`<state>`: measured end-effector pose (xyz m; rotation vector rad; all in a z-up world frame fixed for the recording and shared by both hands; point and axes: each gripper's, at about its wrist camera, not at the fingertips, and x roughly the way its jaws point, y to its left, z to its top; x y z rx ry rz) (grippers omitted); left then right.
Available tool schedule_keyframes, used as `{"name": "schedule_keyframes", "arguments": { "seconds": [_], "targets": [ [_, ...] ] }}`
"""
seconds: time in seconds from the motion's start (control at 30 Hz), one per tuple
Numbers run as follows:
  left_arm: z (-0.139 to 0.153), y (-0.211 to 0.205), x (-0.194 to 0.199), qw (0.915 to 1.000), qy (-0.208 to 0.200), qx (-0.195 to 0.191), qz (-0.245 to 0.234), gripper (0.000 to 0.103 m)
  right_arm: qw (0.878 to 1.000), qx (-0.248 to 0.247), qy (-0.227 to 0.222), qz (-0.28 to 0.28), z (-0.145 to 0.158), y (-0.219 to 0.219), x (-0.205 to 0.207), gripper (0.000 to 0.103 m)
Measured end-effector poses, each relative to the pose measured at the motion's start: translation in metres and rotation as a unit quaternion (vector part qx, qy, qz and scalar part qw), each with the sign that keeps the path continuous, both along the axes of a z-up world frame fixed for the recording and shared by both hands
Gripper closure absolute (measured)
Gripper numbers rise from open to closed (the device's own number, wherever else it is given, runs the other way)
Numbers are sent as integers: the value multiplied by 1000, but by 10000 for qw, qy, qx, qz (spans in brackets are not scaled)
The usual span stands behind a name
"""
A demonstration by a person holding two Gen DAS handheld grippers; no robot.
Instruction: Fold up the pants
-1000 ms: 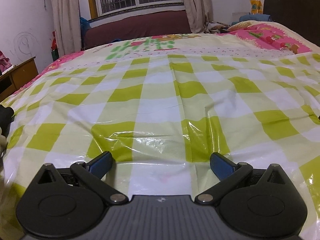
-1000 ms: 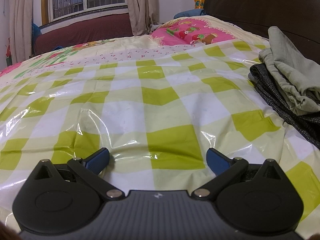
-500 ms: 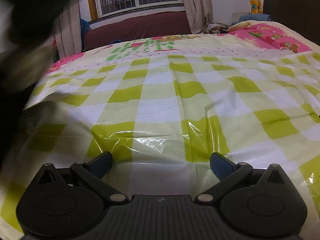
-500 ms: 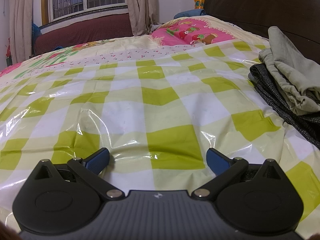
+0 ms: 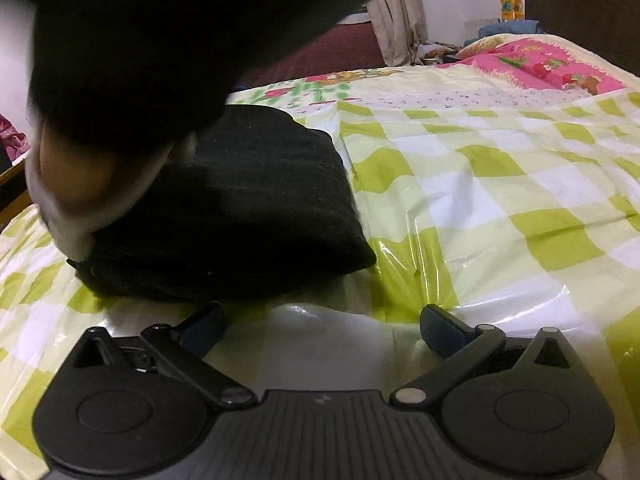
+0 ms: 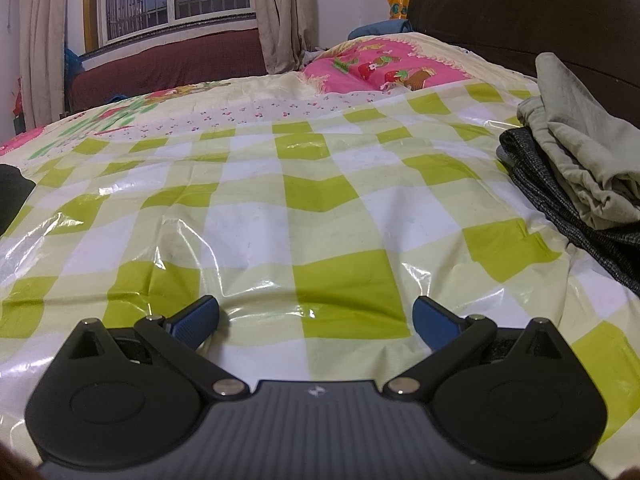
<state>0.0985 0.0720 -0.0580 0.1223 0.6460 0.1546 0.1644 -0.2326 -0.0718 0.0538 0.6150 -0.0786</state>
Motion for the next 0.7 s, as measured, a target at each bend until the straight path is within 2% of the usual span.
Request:
{"name": "schedule_keyframes", "arguments": {
  "seconds": [0.33,0.7],
  "targets": [
    [1,6,-4,9999,-5,-153,-7,0,10000,2,-1,1,0,0,0,1],
    [-1,-5,-4,9999,-39,128,26,0,10000,7,-5,-1,-1,0,-1,1]
  ]
}}
